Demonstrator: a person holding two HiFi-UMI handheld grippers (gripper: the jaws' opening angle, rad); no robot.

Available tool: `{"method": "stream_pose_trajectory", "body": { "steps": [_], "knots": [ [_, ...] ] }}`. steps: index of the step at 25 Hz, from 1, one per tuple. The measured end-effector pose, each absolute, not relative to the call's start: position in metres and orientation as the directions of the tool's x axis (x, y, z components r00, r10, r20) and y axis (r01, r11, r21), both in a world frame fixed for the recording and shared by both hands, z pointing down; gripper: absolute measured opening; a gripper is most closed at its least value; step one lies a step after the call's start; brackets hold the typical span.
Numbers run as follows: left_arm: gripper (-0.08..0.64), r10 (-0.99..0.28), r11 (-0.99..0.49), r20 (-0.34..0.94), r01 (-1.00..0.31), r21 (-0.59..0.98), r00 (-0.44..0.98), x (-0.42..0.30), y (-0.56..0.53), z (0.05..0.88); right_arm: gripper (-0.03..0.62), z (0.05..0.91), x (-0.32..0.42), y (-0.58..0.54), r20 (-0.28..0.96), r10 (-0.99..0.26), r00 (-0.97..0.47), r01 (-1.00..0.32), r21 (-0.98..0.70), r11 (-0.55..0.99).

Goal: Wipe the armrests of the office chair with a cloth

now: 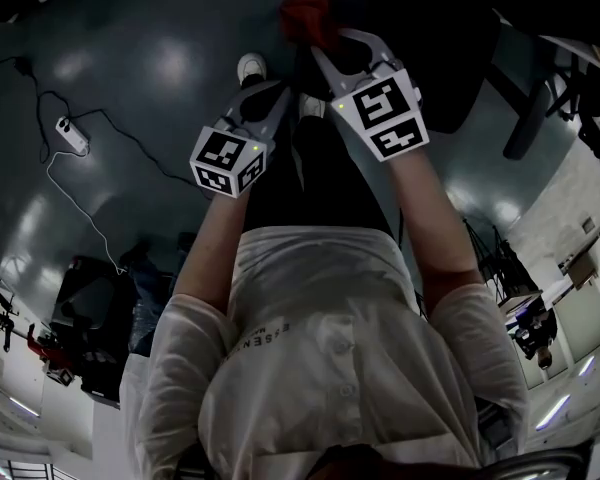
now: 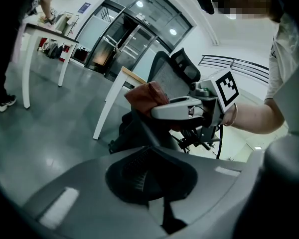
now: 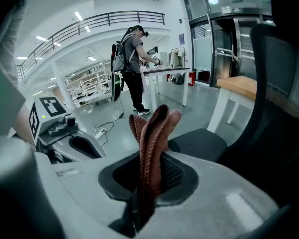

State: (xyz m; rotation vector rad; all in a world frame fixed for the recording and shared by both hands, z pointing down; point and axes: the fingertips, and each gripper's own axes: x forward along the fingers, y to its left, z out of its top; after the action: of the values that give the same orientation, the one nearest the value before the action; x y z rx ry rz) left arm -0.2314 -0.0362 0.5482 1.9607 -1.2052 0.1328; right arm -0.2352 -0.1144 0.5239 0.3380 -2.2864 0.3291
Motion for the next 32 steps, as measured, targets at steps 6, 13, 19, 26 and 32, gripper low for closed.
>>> {"method": "stream_pose_trajectory", "body": {
  "steps": [6,13,19,26,32],
  "knots": [
    [0.017,-0.731,-0.17,0.475,-0.806,0.568,0.489,-0.23,-0.018,0.546,0.043,0.521,-0.23,-0.059,0.725,-0.062,-0.686,-0.267,-0.172,0.948],
    [0.017,-0.744,-0.161,0.484,-0.826,0.54,0.461,-0.218,-0.004,0.548,0.043,0.517,-0.215,-0.012,0.706,0.058,-0.705,-0.22,-0.296,0.93],
    [0.017,-0.753,-0.154,0.482,-0.832,0.534,0.448,-0.212,-0.005,0.543,0.043,0.492,-0.172,-0.079,0.622,-0.191,-0.759,-0.449,-0.288,0.846],
    [0.017,-0.747,-0.157,0.481,-0.825,0.543,0.459,-0.212,-0.009,0.546,0.043,0.533,-0.127,-0.197,0.701,-0.404,-0.587,-0.618,-0.066,0.783],
    [0.017,-0.744,-0.162,0.48,-0.823,0.545,0.465,-0.215,-0.009,0.545,0.044,0.562,-0.147,-0.213,0.735,-0.367,-0.57,-0.563,-0.024,0.826]
  ]
}}
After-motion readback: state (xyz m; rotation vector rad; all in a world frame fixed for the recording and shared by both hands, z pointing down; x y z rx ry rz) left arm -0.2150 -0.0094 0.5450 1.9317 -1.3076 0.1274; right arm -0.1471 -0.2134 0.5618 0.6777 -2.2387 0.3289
